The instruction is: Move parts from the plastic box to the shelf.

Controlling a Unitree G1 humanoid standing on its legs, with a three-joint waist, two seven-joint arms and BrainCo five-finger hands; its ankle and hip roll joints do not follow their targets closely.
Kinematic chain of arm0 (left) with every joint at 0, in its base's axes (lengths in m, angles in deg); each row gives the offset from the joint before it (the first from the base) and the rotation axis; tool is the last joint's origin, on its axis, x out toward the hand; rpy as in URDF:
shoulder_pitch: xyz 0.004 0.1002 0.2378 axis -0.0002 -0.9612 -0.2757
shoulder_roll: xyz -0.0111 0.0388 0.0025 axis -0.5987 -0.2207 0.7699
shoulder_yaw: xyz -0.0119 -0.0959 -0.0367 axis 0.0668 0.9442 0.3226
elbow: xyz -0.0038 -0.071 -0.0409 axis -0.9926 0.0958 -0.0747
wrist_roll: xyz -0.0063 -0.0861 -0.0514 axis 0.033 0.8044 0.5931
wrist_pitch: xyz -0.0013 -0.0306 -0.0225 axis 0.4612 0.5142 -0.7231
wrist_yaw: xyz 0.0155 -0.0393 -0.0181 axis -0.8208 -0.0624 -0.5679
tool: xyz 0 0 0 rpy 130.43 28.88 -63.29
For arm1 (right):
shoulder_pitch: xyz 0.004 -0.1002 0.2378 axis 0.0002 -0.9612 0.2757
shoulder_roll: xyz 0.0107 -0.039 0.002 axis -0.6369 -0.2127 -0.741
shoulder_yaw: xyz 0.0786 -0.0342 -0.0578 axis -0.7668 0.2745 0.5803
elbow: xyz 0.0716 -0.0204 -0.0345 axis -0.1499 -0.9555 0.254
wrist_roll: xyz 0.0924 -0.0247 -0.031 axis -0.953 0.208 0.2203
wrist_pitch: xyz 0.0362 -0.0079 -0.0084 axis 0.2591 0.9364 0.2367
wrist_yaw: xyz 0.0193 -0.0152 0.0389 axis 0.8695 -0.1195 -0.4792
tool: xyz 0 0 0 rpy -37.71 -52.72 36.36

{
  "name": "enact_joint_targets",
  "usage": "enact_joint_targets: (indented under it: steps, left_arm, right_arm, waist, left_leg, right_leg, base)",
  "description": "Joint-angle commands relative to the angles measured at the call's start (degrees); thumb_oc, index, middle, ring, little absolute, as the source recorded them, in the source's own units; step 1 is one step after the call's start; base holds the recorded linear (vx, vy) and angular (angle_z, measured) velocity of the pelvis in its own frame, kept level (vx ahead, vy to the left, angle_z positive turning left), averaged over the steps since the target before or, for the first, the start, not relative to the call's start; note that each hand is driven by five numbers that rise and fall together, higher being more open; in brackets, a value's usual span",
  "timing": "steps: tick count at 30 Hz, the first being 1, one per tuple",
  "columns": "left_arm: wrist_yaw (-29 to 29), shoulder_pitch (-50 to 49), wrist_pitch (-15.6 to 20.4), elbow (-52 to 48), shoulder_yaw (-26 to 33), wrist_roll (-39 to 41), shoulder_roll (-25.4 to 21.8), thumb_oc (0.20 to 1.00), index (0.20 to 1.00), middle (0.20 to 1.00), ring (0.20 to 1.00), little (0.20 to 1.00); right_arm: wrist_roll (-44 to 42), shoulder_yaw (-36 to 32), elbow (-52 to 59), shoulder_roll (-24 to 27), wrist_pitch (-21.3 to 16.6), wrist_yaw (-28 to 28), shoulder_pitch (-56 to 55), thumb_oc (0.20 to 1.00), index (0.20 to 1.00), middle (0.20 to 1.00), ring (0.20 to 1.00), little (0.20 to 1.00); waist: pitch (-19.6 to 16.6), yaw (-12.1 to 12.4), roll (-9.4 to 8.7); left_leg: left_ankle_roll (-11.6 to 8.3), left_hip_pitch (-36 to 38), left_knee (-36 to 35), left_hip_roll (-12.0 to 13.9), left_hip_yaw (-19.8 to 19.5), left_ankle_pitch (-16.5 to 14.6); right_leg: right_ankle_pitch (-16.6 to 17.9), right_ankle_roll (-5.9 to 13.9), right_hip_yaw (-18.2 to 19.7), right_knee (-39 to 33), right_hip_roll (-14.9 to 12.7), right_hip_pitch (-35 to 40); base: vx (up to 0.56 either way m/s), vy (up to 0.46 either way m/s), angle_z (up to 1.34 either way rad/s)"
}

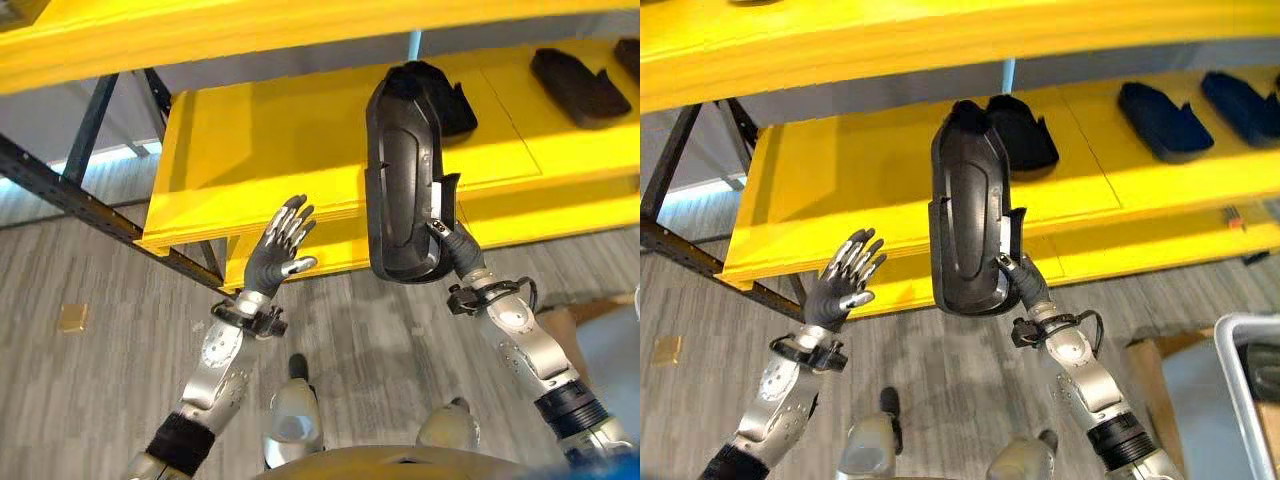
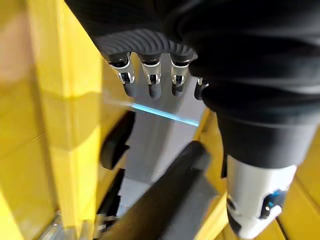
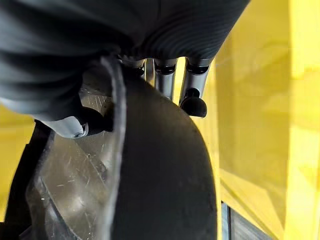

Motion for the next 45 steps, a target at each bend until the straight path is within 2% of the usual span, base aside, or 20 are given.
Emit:
enact_joint_targets:
  steps: [1, 9, 11, 12, 13, 14, 15, 16, 18, 20, 23, 26, 28, 30, 31, 33, 34, 37, 42, 45]
  left_arm:
    - [-3.3, -0.36, 1.89, -6.73, 4.08, -0.83, 1.73, 1.0, 1.0, 1.0, 1.0, 1.0]
    - [-7.85, 0.18, -0.75, -8.48, 5.55, -1.26, 0.23, 1.0, 1.0, 1.0, 1.0, 1.0]
    - [-7.7, 0.29, -1.97, -8.47, 5.12, 0.02, 0.5, 1.0, 1.0, 1.0, 1.0, 1.0]
    - [-7.5, 0.22, -1.98, -8.51, 5.12, 0.0, 0.6, 1.0, 1.0, 1.0, 1.0, 1.0]
    - [-5.18, 0.93, -2.86, -8.92, 3.66, -1.59, 0.78, 1.0, 1.0, 1.0, 1.0, 1.0]
    - [-4.86, 1.1, -3.22, -8.91, 3.36, -1.21, 0.77, 1.0, 1.0, 1.0, 1.0, 1.0]
    - [-4.07, 1.52, -4.07, -9.08, 2.72, -0.36, 0.8, 1.0, 1.0, 1.0, 1.0, 1.0]
    - [-2.96, 2.22, -4.47, -9.24, 1.68, 0.56, 1.16, 1.0, 1.0, 1.0, 1.0, 1.0]
    - [-2.55, 4.19, -5.49, -9.01, 0.37, 3.02, 1.39, 1.0, 1.0, 1.0, 1.0, 1.0]
    - [-3.44, 6.81, -4.77, -7.57, 0.51, 4.18, 1.35, 1.0, 1.0, 1.0, 1.0, 1.0]
    - [-4.79, 9.36, -5.29, -6.79, 0.73, 3.4, 1.99, 1.0, 1.0, 1.0, 1.0, 1.0]
    - [-5.05, 9.98, -7.0, -6.57, 0.8, 3.8, 2.71, 1.0, 1.0, 1.0, 1.0, 1.0]
    - [-5.03, 10.33, -6.98, -6.55, 0.12, 3.64, 3.33, 1.0, 1.0, 1.0, 1.0, 1.0]
    - [-5.02, 10.91, -7.89, -6.59, -0.29, 3.92, 4.27, 1.0, 1.0, 1.0, 1.0, 1.0]
    - [-6.36, 11.4, -8.74, -6.09, -0.83, 3.51, 5.1, 1.0, 1.0, 1.0, 1.0, 1.0]
    - [-7.36, 11.52, -8.34, -5.47, -1.65, 3.35, 5.65, 1.0, 1.0, 1.0, 1.0, 1.0]
    - [-7.48, 11.59, -8.24, -5.36, -1.73, 3.38, 5.69, 1.0, 1.0, 1.0, 1.0, 1.0]
    - [-6.7, 13.04, -7.95, -4.35, -2.48, 3.82, 5.19, 1.0, 1.0, 1.0, 1.0, 1.0]
    - [-0.66, 16.39, -4.3, -3.77, -4.46, 2.39, 4.96, 1.0, 1.0, 1.0, 1.0, 1.0]
    - [0.46, 15.48, -4.55, -4.39, -4.44, 2.74, 4.39, 1.0, 1.0, 1.0, 1.0, 1.0]
  right_arm:
    - [-1.46, -1.52, 5.39, 2.07, -3.17, -1.54, 2.82, 0.2, 0.2, 0.2, 0.2, 0.2]
    - [1.25, -2.09, 3.35, 0.67, -1.36, -1.17, 6.25, 0.2, 0.2, 0.2, 0.2, 0.2]
    - [2.21, -2.44, 2.46, 0.03, 0.32, -2.32, 6.85, 0.2, 0.2, 0.2, 0.2, 0.2]
    - [2.58, -2.3, 2.31, -0.16, 0.47, -2.64, 7.03, 0.2, 0.2, 0.2, 0.2, 0.2]
    - [2.88, -0.93, 1.1, -0.71, -0.03, -2.67, 8.96, 0.2, 0.2, 0.2, 0.2, 0.2]
    - [2.92, -0.78, 0.93, -0.66, -0.09, -2.88, 9.23, 0.2, 0.2, 0.2, 0.2, 0.2]
    - [3.08, -0.34, 0.96, -0.19, 0.02, -2.66, 9.92, 0.2, 0.2, 0.2, 0.2, 0.2]
    - [2.95, 0.03, 1.81, 0.54, 1.23, -2.01, 10.94, 0.2, 0.2, 0.2, 0.2, 0.2]
    - [4.11, 0.08, 1.62, 1.34, 3.37, -0.99, 13.8, 0.2, 0.2, 0.2, 0.2, 0.2]
    - [4.94, 0.41, -0.34, 1.95, 3.23, -1.48, 18.1, 0.2, 0.2, 0.2, 0.2, 0.2]
    - [7.01, 1.12, -3.48, 1.99, 5.08, -3.67, 22.67, 0.2, 0.2, 0.2, 0.2, 0.2]
    - [8.49, 2.69, -4.79, 1.11, 7.52, -3.61, 24.77, 0.2, 0.2, 0.2, 0.2, 0.2]
    - [9.22, 3.9, -5.71, 0.77, 8.68, -2.39, 26.01, 0.2, 0.2, 0.2, 0.2, 0.2]
    - [10.0, 4.67, -6.85, 0.04, 8.84, -1.37, 27.32, 0.2, 0.2, 0.2, 0.2, 0.2]
    - [10.67, 5.04, -7.54, -0.54, 10.07, 0.03, 28.42, 0.2, 0.2, 0.2, 0.2, 0.2]
    - [10.85, 4.95, -8.12, -0.12, 10.81, 2.13, 29.22, 0.2, 0.2, 0.2, 0.2, 0.2]
    - [10.84, 4.89, -8.2, 0.0, 10.89, 2.29, 29.33, 0.2, 0.2, 0.2, 0.2, 0.2]
    - [7.39, 3.17, -10.24, 2.36, 11.68, 3.42, 31.26, 0.2, 0.2, 0.2, 0.2, 0.2]
    - [7.36, 1.15, -14.14, 3.51, 12.13, 4.55, 35.29, 0.2, 0.2, 0.2, 0.2, 0.2]
    - [7.3, -0.02, -15.48, 4.16, 12.53, 6.3, 36.96, 0.2, 0.2, 0.2, 0.2, 0.2]
  waist:
    - [-1.97, -1.38, 2.97]
    - [-2.03, 2.03, -0.1]
    - [-1.64, 2.72, -0.93]
    - [-1.5, 2.85, -1.08]
    - [-1.25, 1.53, -1.12]
    - [-1.33, 1.15, -1.09]
    - [-1.52, 0.12, -0.98]
    - [-1.65, -1.01, -1.51]
    - [-1.39, -2.3, -1.62]
    - [-0.52, -2.0, -1.3]
    - [0.07, -1.06, -0.52]
    - [-0.13, -0.95, 0.25]
    - [0.32, -0.63, 0.33]
    - [0.48, -0.56, 0.69]
    - [0.01, -0.99, 1.65]
    - [0.2, -1.15, 3.01]
    - [0.29, -1.19, 3.07]
    - [0.78, -2.27, 3.66]
    - [4.14, -3.24, 3.84]
    - [4.71, -2.9, 3.95]
  left_leg:
    - [2.73, 6.97, -4.68, 0.77, 3.11, 1.31]
    - [4.5, 5.46, -0.51, -1.01, 6.09, -1.99]
    - [5.6, 7.35, -0.24, -1.85, 8.18, -4.86]
    - [5.87, 7.86, -0.43, -2.04, 8.74, -5.2]
    - [7.32, 9.28, -3.13, -3.1, 8.91, -4.27]
    - [7.37, 9.42, -3.62, -3.26, 8.47, -4.08]
    - [7.07, 9.87, -5.19, -3.39, 7.34, -3.31]
    - [6.61, 9.95, -6.65, -5.12, 5.86, -2.91]
    - [6.99, 8.96, -7.34, -7.67, 2.36, -2.91]
    - [6.82, 7.37, -7.68, -8.07, 1.3, -1.89]
    - [6.33, 5.4, -7.07, -8.59, 0.5, -0.93]
    - [6.55, 5.35, -5.43, -9.0, 1.97, -2.12]
    - [5.99, 3.28, 1.67, -9.0, 1.11, -3.32]
    - [4.6, 1.76, 3.62, -6.51, 0.06, -0.77]
    - [2.49, 2.83, -1.49, -1.26, -0.29, 3.44]
    - [-0.24, 2.93, -6.97, 3.51, -2.48, 10.51]
    - [-0.37, 2.9, -7.28, 3.75, -2.53, 10.83]
    - [-0.1, 4.24, -9.92, 4.52, 0.92, 7.74]
    - [0.28, 3.96, -9.16, 2.46, 3.82, 4.81]
    - [0.45, 3.29, -7.54, 2.24, 3.43, 3.91]
  right_leg:
    - [3.52, -0.68, 0.71, 1.77, 5.11, -2.29]
    - [10.66, 1.84, -3.15, -4.48, 0.46, 2.4]
    - [16.09, 3.3, -5.74, -0.89, -1.83, 1.17]
    - [16.93, 3.54, -5.95, -0.09, -2.2, 0.58]
    - [13.58, 1.59, -2.22, 4.03, 3.66, -4.36]
    - [12.56, 1.31, -1.16, 4.14, 5.16, -4.95]
    - [7.87, 0.28, 0.74, 2.96, 10.79, -5.85]
    - [6.74, -0.89, 2.26, -1.43, 15.71, -6.38]
    - [7.82, -1.14, 6.19, -4.29, 17.4, -8.71]
    - [7.7, -2.24, 6.8, -4.82, 18.53, -9.26]
    - [6.27, -3.41, 5.9, -5.07, 18.44, -8.09]
    - [4.3, -4.35, 4.23, -3.06, 18.12, -7.84]
    - [2.73, -5.83, 4.02, -1.11, 17.75, -7.45]
    - [1.72, -6.57, 4.15, 0.58, 17.99, -7.69]
    - [0.41, -6.67, 3.79, 2.51, 17.79, -8.17]
    - [-0.9, -6.8, 4.31, 4.08, 17.32, -8.64]
    - [-1.09, -6.8, 4.3, 4.3, 17.17, -8.7]
    - [-1.41, -5.79, 3.31, 6.02, 14.48, -9.76]
    - [2.87, -3.23, 4.0, 3.76, 12.32, -12.56]
    - [1.91, -3.63, 4.67, 5.25, 12.43, -13.0]
  base:
    - [0.05, 0.143, 0.25]
    - [0.0, 0.153, 0.06]
    - [0.06, 0.164, 0.08]
    - [0.05, 0.126, -0.3]
    - [0.05, 0.093, -0.51]
    - [0.11, 0.051, -0.56]
    - [0.17, -0.054, -0.25]
    - [0.19, -0.066, 0.04]
    - [0.05, -0.091, 0.71]
    - [-0.13, -0.215, 1.16]
    - [-0.06, -0.228, 0.64]
    - [0.05, -0.141, 0.35]
    - [0.02, -0.121, 0.17]
    - [0.05, 0.036, 0.15]
    - [0.11, 0.251, 0.12]
    - [0.08, 0.312, 0.2]
    - [0.02, 0.278, 0.29]
    - [0.03, 0.267, 0.13]
    - [-0.04, 0.222, -0.05]
    - [0.08, 0.096, -0.03]
